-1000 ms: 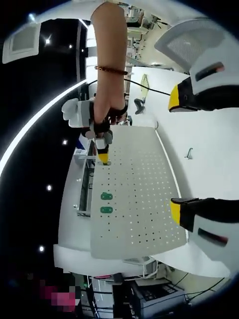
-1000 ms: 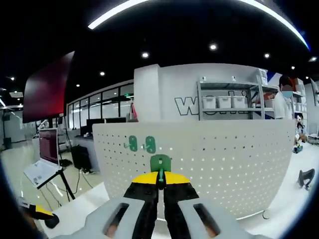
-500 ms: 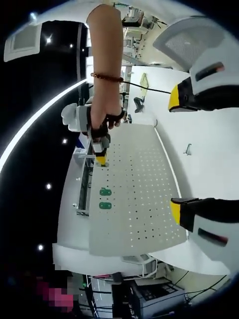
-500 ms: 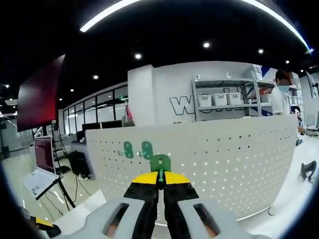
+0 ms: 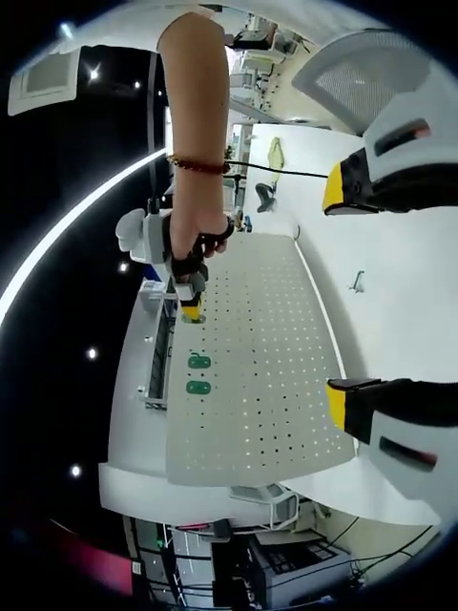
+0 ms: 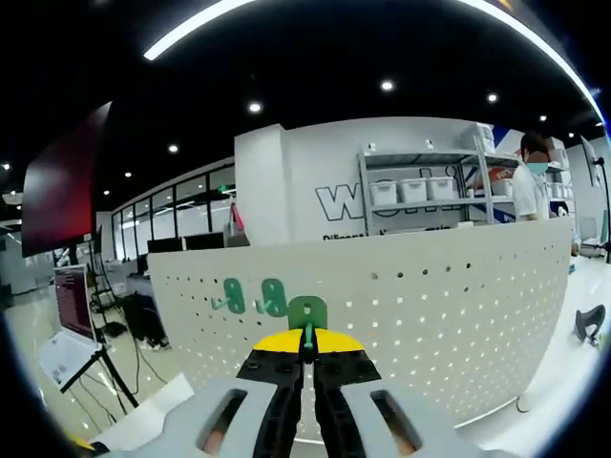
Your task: Insert the hook assembly into the mounting plate slot until the hook locks in place.
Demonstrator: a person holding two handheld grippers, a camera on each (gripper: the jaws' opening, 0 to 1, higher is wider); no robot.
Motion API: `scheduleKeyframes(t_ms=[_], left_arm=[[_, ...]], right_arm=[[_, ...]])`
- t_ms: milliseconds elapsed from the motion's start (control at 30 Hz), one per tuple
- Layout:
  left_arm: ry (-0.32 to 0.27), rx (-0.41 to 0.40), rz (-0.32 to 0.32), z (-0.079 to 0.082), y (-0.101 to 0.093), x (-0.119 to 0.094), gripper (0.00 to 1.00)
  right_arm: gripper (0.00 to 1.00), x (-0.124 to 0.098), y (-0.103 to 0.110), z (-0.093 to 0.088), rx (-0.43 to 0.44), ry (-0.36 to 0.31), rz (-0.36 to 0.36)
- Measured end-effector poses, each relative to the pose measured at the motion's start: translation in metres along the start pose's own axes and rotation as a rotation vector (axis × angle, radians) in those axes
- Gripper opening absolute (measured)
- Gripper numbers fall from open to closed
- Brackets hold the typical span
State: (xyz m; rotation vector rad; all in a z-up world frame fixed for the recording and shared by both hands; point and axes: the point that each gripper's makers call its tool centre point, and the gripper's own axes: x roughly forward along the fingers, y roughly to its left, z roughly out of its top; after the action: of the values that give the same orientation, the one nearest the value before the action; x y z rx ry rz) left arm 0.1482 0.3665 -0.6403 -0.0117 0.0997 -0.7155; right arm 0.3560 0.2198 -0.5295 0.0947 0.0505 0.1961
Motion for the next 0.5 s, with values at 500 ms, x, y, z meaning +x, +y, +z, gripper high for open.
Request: scheduleKeyframes(t_ms=[500], left_arm=[[0.004,-0.009,0.019,-0.005,0.013,-0.002,0.71]], right_arm=[[0.01,0.02,-0.009,0.002,0.015,0.0,-0.065]])
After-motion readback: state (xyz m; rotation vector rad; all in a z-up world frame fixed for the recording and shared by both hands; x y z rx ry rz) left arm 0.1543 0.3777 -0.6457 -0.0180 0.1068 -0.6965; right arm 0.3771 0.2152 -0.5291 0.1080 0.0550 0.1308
